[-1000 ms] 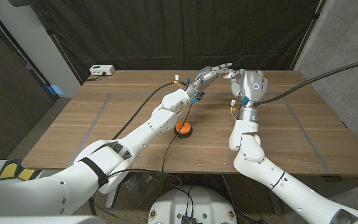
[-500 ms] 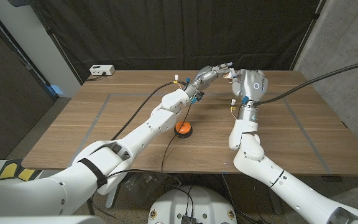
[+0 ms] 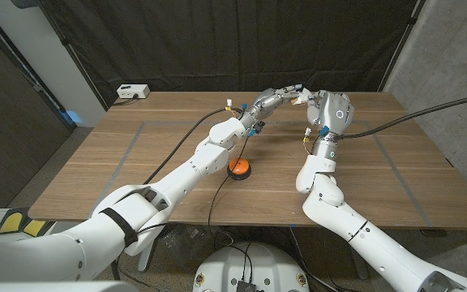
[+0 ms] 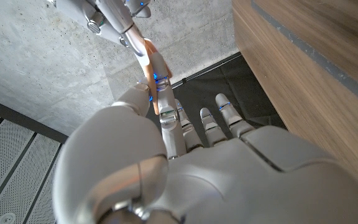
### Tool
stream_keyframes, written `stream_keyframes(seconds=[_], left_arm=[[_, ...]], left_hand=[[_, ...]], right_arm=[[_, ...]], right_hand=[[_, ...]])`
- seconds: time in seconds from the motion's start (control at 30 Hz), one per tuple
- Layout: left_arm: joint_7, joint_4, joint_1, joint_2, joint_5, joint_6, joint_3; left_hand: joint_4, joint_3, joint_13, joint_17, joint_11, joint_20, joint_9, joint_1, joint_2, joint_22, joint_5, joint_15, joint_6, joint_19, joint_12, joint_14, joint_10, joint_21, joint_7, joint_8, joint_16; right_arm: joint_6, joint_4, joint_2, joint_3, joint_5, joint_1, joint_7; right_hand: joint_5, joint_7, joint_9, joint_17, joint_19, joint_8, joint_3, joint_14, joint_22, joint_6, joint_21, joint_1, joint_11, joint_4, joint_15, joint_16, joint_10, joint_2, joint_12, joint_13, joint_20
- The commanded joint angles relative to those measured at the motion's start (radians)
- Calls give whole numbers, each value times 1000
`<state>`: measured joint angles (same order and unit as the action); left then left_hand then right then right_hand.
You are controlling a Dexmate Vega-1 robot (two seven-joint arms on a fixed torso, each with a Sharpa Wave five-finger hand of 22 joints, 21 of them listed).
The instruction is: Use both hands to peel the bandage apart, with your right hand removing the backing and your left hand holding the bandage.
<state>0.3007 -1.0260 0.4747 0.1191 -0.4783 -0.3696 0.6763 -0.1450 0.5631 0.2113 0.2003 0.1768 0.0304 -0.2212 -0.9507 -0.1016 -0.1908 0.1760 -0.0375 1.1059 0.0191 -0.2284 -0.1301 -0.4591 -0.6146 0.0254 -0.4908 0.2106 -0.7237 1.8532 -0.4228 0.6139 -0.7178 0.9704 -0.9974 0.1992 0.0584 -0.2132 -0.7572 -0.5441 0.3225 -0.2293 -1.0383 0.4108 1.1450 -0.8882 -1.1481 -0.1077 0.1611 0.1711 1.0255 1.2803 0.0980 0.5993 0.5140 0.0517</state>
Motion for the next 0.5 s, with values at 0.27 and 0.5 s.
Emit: stream_keyframes(seconds=[0.27,0.5], left_arm=[[-20,-33,22,21,6,10,-1],[-27,-48,30,29,7,14,-2]], left_hand=[[-1,6,3,1,-1,-3,-4,-1,7,-3,1,-70,10,-1,2,3,-4,-7,-3,5,-3],[-1,7,3,1,1,-4,-4,-1,8,-3,2,-70,8,-1,2,3,-3,-8,-2,7,-3]], right_arm=[[27,-30,74,-57,47,17,-120],[41,-32,101,-80,37,29,-120]], right_hand=[[-6,-3,-2,-9,3,6,1,-18,8,13,-31,-20,-5,-6,57,3,18,-3,5,7,32],[-8,-6,-1,-11,4,5,3,-23,10,15,-47,-24,-4,-6,57,0,24,-5,4,8,30]])
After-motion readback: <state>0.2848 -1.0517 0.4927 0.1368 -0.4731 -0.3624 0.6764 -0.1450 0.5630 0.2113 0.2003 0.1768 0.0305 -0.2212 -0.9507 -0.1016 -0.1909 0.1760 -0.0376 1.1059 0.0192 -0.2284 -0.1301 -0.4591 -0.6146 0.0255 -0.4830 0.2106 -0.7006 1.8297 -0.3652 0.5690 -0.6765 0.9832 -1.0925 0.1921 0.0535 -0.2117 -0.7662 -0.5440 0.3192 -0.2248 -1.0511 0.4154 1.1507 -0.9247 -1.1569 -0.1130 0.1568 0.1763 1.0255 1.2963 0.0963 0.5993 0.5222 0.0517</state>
